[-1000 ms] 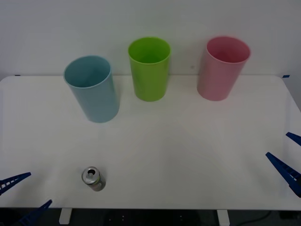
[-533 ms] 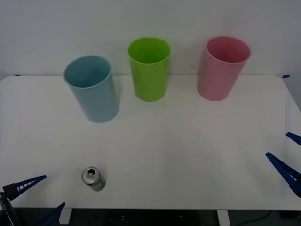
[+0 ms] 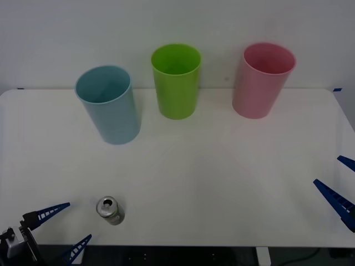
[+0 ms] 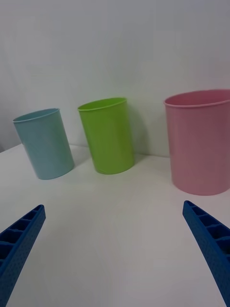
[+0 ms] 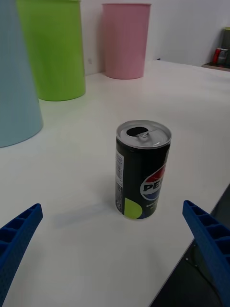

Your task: Grasp the object on the table and drop it into the matching bin: aluminum can to the light blue bin, PET bottle to the pink bin.

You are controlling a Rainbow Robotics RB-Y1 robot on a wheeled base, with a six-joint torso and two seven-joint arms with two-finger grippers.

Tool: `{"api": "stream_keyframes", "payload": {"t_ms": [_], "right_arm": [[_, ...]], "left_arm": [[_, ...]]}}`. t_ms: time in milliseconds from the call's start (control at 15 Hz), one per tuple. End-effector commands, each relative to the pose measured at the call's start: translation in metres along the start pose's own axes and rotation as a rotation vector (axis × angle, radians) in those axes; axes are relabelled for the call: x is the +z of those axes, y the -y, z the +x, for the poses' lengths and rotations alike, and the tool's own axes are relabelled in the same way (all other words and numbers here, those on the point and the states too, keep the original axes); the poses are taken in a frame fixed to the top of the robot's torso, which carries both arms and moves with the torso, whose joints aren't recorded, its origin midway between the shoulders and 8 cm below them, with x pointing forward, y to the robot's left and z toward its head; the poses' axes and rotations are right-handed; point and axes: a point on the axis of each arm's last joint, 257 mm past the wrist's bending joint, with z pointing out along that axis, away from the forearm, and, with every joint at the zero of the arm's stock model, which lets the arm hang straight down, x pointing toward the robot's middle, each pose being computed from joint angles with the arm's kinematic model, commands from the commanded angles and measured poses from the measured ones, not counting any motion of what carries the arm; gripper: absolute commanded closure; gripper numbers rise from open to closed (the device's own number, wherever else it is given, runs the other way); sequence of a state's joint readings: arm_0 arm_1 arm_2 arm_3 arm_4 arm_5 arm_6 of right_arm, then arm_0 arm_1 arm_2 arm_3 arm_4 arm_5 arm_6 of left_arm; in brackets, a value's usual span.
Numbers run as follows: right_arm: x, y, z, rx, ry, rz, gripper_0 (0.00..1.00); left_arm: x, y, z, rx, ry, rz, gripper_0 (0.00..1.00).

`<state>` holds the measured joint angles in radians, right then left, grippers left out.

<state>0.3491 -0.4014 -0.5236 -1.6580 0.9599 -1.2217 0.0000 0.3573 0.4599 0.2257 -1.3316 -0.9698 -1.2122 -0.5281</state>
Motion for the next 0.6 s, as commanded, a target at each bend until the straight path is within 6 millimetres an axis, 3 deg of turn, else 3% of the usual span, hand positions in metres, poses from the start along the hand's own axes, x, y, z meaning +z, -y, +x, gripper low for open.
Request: {"api": "stream_keyframes", "payload": {"t_ms": [67,600], "right_arm": [[0.000,0.000,0.000,0.000,0.000,0.000,0.00],[0.000,0.000,0.000,0.000,0.000,0.000,0.00]], "left_arm": [[0.010,0.003,0.005,-0.023,0.009,0.009,0.00],[0.043,0.015,0.008,-0.033,0.041,0.035,0.00]]}}
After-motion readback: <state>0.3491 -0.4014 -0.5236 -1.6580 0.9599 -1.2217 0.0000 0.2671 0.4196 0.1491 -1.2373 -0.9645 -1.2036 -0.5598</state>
